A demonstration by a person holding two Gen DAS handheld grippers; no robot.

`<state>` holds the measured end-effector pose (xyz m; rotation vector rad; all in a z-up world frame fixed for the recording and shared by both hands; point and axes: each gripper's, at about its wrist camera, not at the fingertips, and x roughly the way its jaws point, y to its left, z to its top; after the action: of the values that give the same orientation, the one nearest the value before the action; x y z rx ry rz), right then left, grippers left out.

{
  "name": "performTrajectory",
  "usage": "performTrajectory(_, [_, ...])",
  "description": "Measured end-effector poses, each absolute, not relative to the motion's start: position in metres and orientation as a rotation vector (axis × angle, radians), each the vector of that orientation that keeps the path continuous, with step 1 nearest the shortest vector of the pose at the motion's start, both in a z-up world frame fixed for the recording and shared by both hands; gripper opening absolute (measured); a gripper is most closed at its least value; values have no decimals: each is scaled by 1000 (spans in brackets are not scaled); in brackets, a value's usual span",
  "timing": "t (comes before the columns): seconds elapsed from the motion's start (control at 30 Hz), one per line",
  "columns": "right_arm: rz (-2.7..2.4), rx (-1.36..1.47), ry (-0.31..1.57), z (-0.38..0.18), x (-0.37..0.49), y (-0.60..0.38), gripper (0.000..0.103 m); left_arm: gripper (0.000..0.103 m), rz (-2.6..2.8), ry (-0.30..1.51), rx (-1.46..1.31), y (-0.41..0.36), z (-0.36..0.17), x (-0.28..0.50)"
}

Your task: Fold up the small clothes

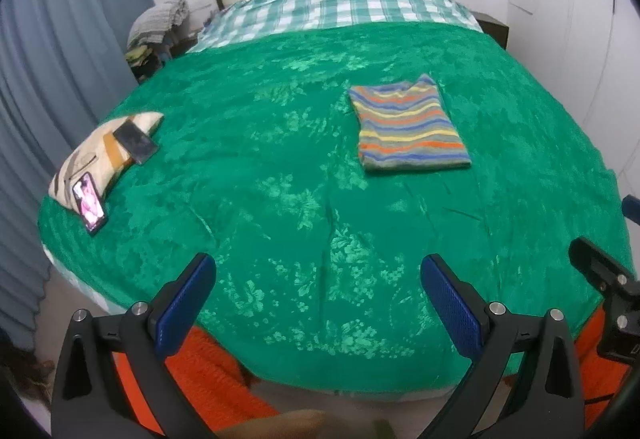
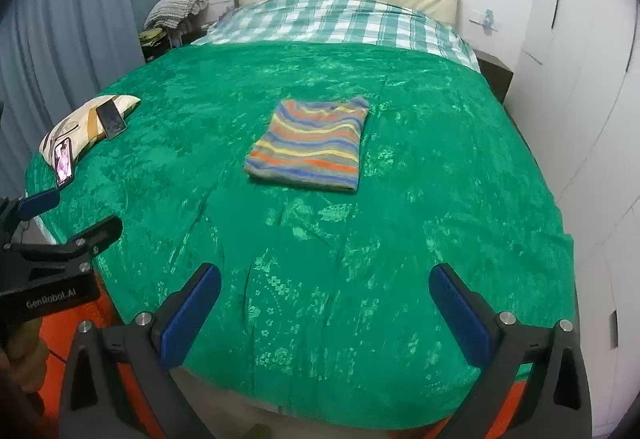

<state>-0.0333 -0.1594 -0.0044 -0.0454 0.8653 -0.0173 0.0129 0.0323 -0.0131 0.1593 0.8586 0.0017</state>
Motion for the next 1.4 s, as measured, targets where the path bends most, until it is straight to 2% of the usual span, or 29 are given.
performTrajectory(0.5, [-89,-61,901,1,-42,-161,102,103,-35,882,146,23,-6,10])
performTrajectory(1.4, [-112,-110,854,29,-63,-155,102,103,-12,881,144,21,15,-5])
